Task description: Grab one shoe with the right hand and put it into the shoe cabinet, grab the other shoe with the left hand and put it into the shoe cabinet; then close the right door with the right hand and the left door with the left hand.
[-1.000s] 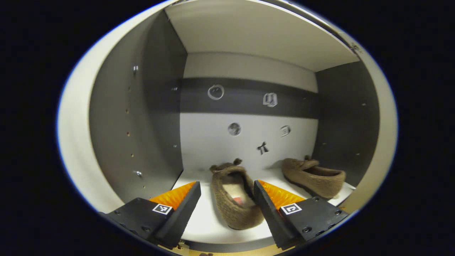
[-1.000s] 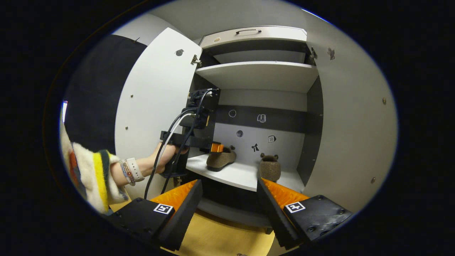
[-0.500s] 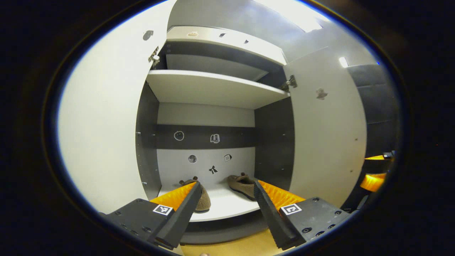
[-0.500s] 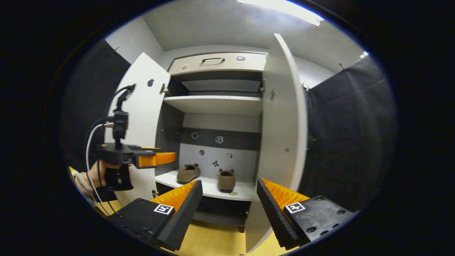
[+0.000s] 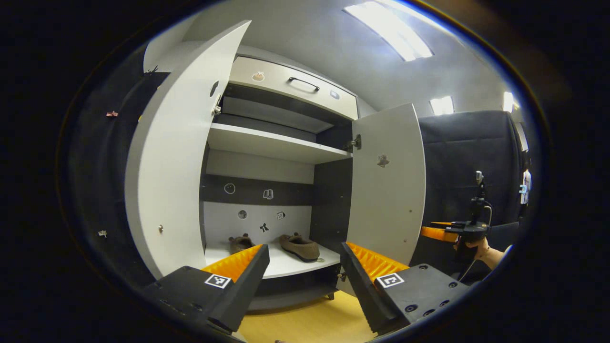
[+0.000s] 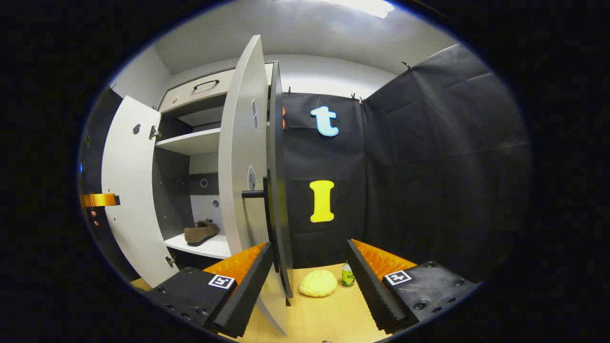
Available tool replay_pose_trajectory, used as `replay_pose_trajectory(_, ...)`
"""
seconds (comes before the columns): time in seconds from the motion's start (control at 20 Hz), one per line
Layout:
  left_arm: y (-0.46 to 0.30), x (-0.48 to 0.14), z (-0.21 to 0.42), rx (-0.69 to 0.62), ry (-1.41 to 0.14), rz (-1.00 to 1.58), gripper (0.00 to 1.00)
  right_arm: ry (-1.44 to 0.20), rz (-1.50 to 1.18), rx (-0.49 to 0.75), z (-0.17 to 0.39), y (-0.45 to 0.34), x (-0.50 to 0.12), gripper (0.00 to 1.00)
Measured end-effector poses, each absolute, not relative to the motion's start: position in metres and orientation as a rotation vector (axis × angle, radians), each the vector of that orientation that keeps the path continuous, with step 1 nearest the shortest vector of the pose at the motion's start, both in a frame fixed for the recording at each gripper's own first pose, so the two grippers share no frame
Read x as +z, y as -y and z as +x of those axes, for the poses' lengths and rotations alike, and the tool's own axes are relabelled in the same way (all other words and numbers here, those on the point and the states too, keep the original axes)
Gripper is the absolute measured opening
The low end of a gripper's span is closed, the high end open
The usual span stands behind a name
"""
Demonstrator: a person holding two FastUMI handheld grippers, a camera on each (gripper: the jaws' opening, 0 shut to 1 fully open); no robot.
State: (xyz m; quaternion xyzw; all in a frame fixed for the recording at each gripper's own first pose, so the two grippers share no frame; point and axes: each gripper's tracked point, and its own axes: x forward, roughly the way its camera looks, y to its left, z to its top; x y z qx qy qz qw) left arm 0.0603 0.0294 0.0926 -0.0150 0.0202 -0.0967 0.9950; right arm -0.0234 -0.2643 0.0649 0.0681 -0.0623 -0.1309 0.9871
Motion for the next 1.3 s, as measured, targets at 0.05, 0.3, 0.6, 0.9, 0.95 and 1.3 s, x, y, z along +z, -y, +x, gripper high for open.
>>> replay_pose_trajectory(0.05, -0.035, 0.095, 0.053, -0.175, -0.041, -0.034, 0.95, 0.122, 0.122, -0.23, -0.016, 0.262, 0.066, 0.98)
replay_pose_trajectory(0.3, -0.07, 0.104, 0.017, -0.039, -0.029, -0.065, 0.95, 0.109, 0.098, -0.124, 0.006, 0.248, 0.068, 1.0)
replay_pose_trajectory(0.6, -0.112, 0.107, -0.018, 0.127, -0.034, 0.02, 0.95, 0.103, 0.132, 0.033, 0.022, 0.201, 0.067, 0.97)
replay_pose_trajectory(0.9, -0.158, 0.1, -0.04, 0.227, -0.053, -0.008, 0.95, 0.097, 0.189, 0.174, 0.067, 0.131, 0.067, 0.98)
replay_pose_trajectory(0.95, -0.166, 0.097, -0.041, 0.241, -0.059, -0.013, 0.95, 0.094, 0.21, 0.191, 0.076, 0.119, 0.067, 0.98)
replay_pose_trajectory(1.3, -0.215, 0.087, -0.047, 0.331, -0.093, -0.003, 0.95, 0.116, 0.164, 0.196, 0.146, 0.056, 0.074, 0.97)
